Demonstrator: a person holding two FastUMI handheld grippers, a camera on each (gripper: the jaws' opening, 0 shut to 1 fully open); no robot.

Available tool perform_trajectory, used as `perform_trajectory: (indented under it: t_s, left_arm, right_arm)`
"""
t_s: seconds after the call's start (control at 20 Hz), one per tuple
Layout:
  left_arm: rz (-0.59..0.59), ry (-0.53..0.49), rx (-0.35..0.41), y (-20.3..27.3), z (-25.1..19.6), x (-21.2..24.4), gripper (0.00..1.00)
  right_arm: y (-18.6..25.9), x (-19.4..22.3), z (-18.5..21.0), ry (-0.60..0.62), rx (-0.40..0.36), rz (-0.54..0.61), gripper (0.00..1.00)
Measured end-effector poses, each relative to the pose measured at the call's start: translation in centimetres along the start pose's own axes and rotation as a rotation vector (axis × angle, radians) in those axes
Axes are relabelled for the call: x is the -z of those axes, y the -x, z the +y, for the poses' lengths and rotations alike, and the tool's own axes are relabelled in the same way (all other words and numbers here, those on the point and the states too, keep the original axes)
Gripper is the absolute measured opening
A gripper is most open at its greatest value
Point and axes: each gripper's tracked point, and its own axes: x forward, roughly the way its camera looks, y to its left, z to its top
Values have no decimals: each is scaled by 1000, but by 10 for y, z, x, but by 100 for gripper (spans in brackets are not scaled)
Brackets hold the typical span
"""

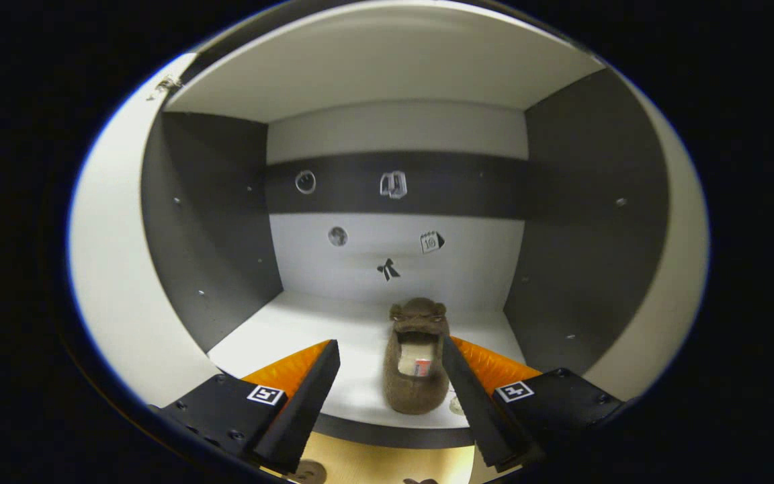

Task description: Grab one shoe with the right hand and put it into the shoe cabinet, grab the other shoe with the left hand and put it into the shoe cabinet; then close the right door with the right hand and the left door with the left hand.

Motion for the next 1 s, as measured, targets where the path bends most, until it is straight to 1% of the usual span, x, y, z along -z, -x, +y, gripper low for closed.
perform_trajectory:
  t_s: [0.1,0.2,0.3,0.4,0.5,0.65,0.75,0.8,0.85,0.95,1.0]
  left_arm:
    - [73,44,-12,-5,9,49,95]
    - [156,34,-44,-10,23,102,96]
    - [227,18,-43,-12,30,145,96]
    - [271,21,-35,-14,32,175,96]
    - [325,42,-47,-18,41,209,95]
    - [388,57,-86,-29,56,244,95]
    - [403,37,-111,-37,67,258,94]
    - [413,25,-119,-41,72,266,91]
    - [429,18,-129,-43,76,274,90]
    - [460,31,-144,-51,82,290,87]
    - [477,37,-162,-54,88,300,82]
  right_arm:
    - [45,-14,1,28,-7,-81,98]
    - [84,-17,7,23,-25,-122,98]
    - [115,-18,9,18,-32,-153,98]
    - [143,-24,5,33,-15,-196,98]
    - [170,-30,2,60,9,-242,98]
    - [206,-27,9,69,19,-299,98]
    - [225,-22,12,75,26,-315,98]
    - [233,-18,12,70,30,-314,98]
    - [239,-14,13,66,29,-313,98]
    - [248,-7,9,57,38,-299,98]
    - [252,-5,8,57,39,-294,98]
